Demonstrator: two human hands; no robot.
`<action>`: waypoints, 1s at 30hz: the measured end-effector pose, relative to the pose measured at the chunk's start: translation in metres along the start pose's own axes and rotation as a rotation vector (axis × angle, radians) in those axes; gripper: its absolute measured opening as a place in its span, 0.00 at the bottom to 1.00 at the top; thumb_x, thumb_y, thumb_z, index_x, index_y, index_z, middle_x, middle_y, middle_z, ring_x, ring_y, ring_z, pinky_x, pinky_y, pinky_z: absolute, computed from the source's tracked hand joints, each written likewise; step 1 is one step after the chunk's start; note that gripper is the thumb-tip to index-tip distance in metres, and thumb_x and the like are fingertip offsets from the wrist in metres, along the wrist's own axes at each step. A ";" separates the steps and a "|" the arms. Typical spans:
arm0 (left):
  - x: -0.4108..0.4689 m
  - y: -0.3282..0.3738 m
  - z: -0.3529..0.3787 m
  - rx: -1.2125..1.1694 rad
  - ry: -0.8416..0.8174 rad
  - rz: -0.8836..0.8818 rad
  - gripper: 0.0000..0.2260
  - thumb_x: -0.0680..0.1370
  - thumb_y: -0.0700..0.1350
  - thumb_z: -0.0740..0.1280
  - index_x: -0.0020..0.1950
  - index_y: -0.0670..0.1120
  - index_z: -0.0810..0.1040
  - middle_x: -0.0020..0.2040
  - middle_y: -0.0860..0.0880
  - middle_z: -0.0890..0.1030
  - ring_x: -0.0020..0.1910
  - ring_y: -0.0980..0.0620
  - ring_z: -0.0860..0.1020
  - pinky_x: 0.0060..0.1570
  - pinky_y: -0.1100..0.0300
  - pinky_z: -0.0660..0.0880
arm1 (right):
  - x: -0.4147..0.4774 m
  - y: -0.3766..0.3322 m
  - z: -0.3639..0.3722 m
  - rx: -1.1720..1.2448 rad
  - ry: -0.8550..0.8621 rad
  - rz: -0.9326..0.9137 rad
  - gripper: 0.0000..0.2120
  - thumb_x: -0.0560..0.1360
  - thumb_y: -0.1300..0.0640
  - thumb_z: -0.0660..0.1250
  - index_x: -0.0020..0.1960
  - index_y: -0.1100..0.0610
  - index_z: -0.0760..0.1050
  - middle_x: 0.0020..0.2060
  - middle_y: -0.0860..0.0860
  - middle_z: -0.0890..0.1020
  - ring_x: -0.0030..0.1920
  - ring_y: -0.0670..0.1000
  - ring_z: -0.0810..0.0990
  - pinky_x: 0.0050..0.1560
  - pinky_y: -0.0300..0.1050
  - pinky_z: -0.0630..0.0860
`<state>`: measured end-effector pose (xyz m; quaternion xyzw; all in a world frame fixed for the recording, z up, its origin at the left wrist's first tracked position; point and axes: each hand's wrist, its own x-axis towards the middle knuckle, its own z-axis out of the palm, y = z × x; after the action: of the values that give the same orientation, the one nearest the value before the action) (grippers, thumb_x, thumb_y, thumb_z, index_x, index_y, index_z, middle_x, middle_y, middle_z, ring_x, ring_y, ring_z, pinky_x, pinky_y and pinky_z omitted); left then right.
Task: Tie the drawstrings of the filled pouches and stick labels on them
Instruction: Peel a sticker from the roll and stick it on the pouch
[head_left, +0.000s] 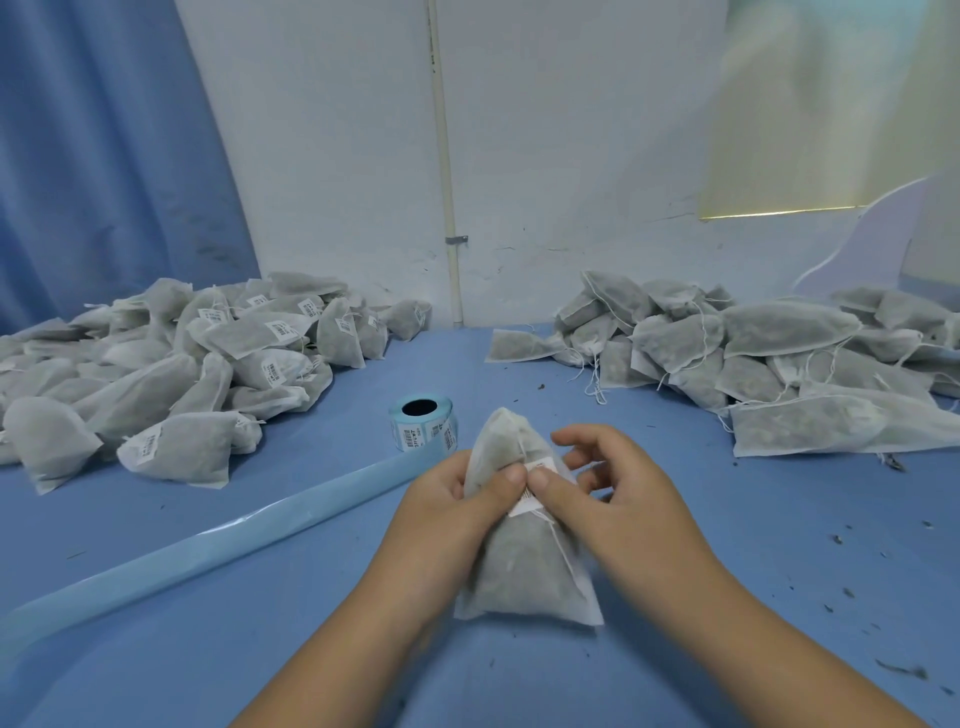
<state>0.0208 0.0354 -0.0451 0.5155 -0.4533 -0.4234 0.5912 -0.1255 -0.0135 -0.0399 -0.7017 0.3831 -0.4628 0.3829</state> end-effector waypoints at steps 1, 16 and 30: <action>0.001 -0.001 0.000 -0.012 -0.021 0.000 0.18 0.71 0.52 0.71 0.55 0.43 0.82 0.51 0.40 0.85 0.54 0.39 0.83 0.58 0.43 0.76 | 0.001 -0.001 -0.002 0.084 -0.024 0.065 0.09 0.70 0.53 0.74 0.49 0.47 0.79 0.43 0.45 0.80 0.38 0.43 0.77 0.40 0.33 0.72; 0.004 -0.007 -0.010 -0.114 -0.185 -0.162 0.15 0.75 0.48 0.72 0.51 0.36 0.82 0.48 0.40 0.84 0.46 0.44 0.82 0.49 0.53 0.77 | 0.000 0.000 0.007 0.182 -0.064 0.253 0.15 0.73 0.46 0.70 0.36 0.57 0.79 0.30 0.51 0.80 0.30 0.48 0.76 0.35 0.43 0.72; 0.033 0.001 -0.046 -0.366 0.451 -0.044 0.19 0.81 0.55 0.62 0.51 0.40 0.82 0.47 0.39 0.85 0.47 0.41 0.84 0.51 0.45 0.79 | 0.039 -0.031 0.061 0.179 -0.529 0.279 0.10 0.73 0.53 0.70 0.53 0.56 0.79 0.42 0.56 0.85 0.36 0.53 0.81 0.36 0.45 0.76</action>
<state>0.0733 0.0145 -0.0435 0.4909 -0.2151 -0.3854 0.7511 -0.0512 -0.0244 -0.0151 -0.7021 0.3205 -0.2390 0.5893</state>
